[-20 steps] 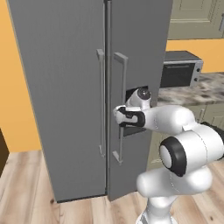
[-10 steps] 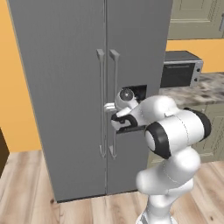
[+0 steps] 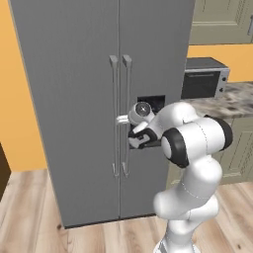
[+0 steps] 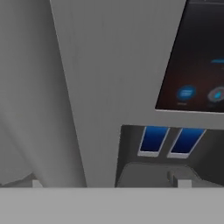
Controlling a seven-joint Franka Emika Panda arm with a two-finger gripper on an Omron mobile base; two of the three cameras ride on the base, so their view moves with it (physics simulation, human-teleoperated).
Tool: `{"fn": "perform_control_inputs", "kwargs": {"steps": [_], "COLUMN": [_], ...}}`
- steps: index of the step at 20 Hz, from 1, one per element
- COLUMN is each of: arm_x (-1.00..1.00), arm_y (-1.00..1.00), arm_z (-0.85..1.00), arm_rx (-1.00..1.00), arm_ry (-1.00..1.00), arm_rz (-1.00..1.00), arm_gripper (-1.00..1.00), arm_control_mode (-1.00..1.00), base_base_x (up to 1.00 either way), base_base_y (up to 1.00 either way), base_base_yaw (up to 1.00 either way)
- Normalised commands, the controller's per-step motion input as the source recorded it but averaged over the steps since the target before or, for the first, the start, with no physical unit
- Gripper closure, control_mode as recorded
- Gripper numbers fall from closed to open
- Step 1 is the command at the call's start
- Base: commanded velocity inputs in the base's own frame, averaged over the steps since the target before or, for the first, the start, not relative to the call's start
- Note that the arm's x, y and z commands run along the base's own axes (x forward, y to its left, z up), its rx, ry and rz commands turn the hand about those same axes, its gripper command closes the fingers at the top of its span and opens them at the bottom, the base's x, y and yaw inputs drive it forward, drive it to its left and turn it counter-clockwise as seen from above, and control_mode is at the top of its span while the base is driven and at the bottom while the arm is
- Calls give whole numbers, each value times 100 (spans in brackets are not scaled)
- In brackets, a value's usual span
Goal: Store the hot dog in the freezer for long-term storage. Close the freezer door after placing the cooked food.
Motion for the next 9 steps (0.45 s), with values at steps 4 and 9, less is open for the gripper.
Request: {"fn": "perform_control_inputs", "kwargs": {"steps": [4, 9], "arm_x": [64, 54], "arm_y": [0, 0], "arm_z": [0, 6], "arm_rx": [0, 0], "arm_ry": [0, 0], "arm_rz": [0, 0], "arm_gripper": [-100, -100], "arm_control_mode": [-100, -100], "base_base_x": [0, 0], "base_base_y": [0, 0], "base_base_yaw": [0, 0]}}
